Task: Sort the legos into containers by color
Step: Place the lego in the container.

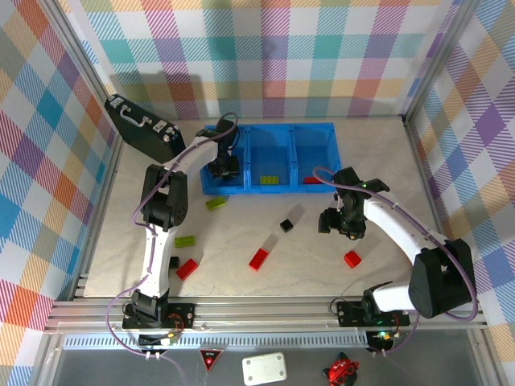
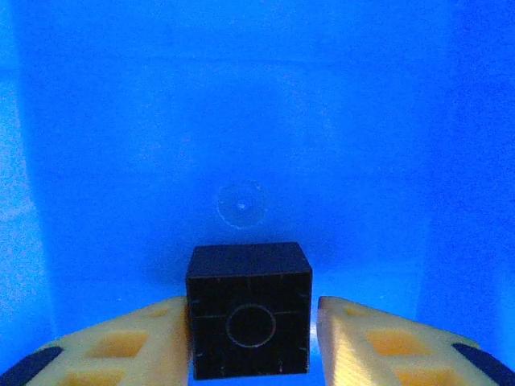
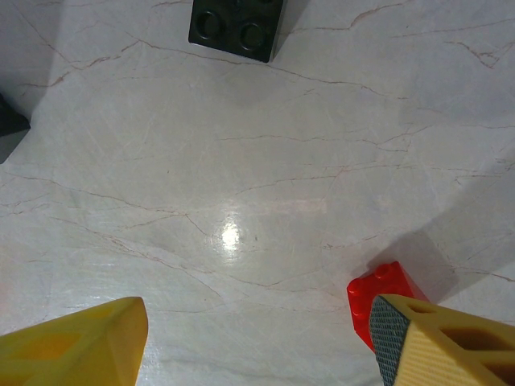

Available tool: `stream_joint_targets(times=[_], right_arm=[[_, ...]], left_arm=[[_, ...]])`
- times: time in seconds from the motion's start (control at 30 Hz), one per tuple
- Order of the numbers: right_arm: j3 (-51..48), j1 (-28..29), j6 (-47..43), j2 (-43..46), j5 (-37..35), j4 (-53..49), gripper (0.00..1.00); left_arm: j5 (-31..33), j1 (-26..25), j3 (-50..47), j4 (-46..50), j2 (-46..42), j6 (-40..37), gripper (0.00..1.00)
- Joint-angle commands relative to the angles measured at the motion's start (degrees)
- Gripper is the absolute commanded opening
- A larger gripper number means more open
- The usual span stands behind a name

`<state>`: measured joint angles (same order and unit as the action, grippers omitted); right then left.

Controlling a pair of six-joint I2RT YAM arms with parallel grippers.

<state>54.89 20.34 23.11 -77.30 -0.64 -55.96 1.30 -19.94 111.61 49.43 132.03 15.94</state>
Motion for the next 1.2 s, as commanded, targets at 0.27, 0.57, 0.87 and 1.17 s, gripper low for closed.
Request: stream_joint_targets(times=[0.27, 0.57, 0.87, 1.17], right_arm=[[-0.5, 0.6, -0.1, 0.5, -0.8, -0.2, 0.74], [-2.2, 0.5, 3.0, 0.5, -0.4, 2.3, 0.74], [-4.9, 0.6, 10.1, 4.7, -3.9, 2.5, 0.75], [-5.5, 0.6, 19.8, 8.3, -10.0, -1.3, 0.77]], left_arm=[[-2.4, 0.5, -1.0, 1.8, -5.7, -0.1, 0.47], [-3.7, 0.5, -6.3, 1.5, -13.0, 0.1, 0.48], [-3.2, 0.5, -18.2, 0.3, -25.3, -0.7, 0.48], [-1.2, 1.2, -28.8, 2.3, -37.3, -3.4, 0.48]])
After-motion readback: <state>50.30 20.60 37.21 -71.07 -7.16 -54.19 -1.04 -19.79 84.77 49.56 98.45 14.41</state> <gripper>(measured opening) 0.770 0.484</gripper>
